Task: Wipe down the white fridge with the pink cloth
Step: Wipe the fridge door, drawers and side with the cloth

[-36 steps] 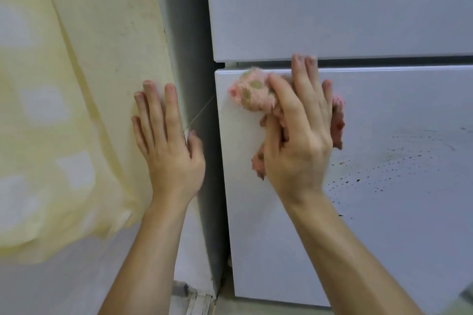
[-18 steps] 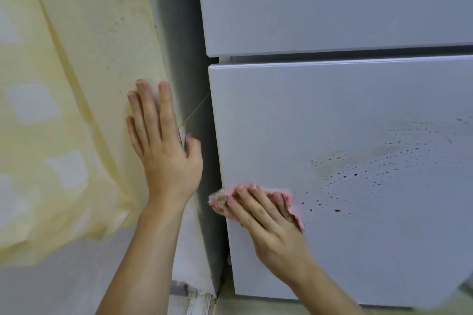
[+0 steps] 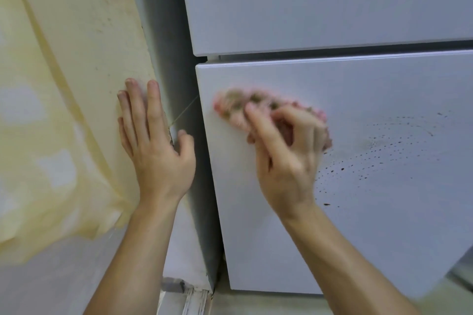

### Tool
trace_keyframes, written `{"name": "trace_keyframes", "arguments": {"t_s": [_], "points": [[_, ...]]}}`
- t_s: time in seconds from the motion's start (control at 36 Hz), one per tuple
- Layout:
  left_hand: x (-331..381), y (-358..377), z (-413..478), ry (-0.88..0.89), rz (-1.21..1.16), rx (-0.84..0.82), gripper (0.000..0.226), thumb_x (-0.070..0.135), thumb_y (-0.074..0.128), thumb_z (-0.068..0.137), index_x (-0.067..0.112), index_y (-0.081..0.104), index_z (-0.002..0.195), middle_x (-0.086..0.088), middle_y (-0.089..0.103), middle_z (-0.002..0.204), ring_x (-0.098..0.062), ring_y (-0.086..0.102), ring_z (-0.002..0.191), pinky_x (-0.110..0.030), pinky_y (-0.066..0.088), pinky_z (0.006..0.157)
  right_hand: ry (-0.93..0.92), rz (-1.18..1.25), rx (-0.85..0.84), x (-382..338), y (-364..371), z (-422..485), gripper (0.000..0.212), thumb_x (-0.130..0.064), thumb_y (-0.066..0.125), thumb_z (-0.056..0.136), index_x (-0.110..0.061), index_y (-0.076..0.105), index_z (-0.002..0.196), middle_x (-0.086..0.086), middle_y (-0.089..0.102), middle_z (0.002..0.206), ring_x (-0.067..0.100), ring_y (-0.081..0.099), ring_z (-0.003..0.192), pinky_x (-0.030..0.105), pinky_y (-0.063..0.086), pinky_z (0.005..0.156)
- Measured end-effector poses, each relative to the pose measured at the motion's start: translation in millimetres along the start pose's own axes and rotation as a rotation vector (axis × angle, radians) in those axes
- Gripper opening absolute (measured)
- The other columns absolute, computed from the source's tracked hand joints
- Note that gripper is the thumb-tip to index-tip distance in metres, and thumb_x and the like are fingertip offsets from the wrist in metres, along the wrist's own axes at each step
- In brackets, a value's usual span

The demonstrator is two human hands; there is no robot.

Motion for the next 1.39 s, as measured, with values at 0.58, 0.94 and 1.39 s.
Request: {"name": "trace_keyframes", "arguments": {"t_s": [0.58, 0.94, 1.39], "points": [[53.9, 21.4, -25.9, 0.087, -0.077, 0.155, 0.079, -0.014, 0.042, 0.082, 0.003, 0.036, 0.159, -0.024, 0.026, 0.168, -0.04, 0.022, 0.158, -0.062, 0.023, 0.125, -0.085, 0.035, -0.083, 39.4, -36.7, 12.3, 0.038, 0.005, 0.067, 0.097, -0.022, 0.08, 0.122, 0.003, 0.057, 0.12, 0.024, 0.053, 0.104, 0.046, 0.055, 0.08], [80.6, 38.2, -30.9, 0.175, -0.103, 0.048, 0.072, 0.004, 0.049, 0.092, 0.001, 0.03, 0.161, -0.019, 0.022, 0.171, -0.037, 0.013, 0.161, -0.059, 0.011, 0.13, -0.152, -0.068, -0.139, 48.5, -38.1, -13.6, 0.034, 0.001, 0.067, 0.096, -0.02, 0.08, 0.12, 0.004, 0.063, 0.117, 0.026, 0.057, 0.104, 0.039, 0.049, 0.089], [85.5, 41.1, -34.1, 0.137, -0.086, 0.078, 0.062, 0.009, 0.042, 0.101, -0.002, 0.029, 0.161, -0.024, 0.023, 0.17, -0.042, 0.014, 0.16, -0.058, 0.009, 0.13, -0.171, -0.05, -0.256, 67.9, -59.7, -13.8, 0.041, 0.003, 0.062, 0.098, -0.026, 0.079, 0.12, 0.002, 0.06, 0.121, 0.025, 0.054, 0.106, 0.04, 0.047, 0.089]]}}
Point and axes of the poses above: each hand's wrist, its own z-axis towards the middle knuckle, its own y-axis out of the palm, x = y × z, the point moved 4 cm from there along z, towards the middle knuckle
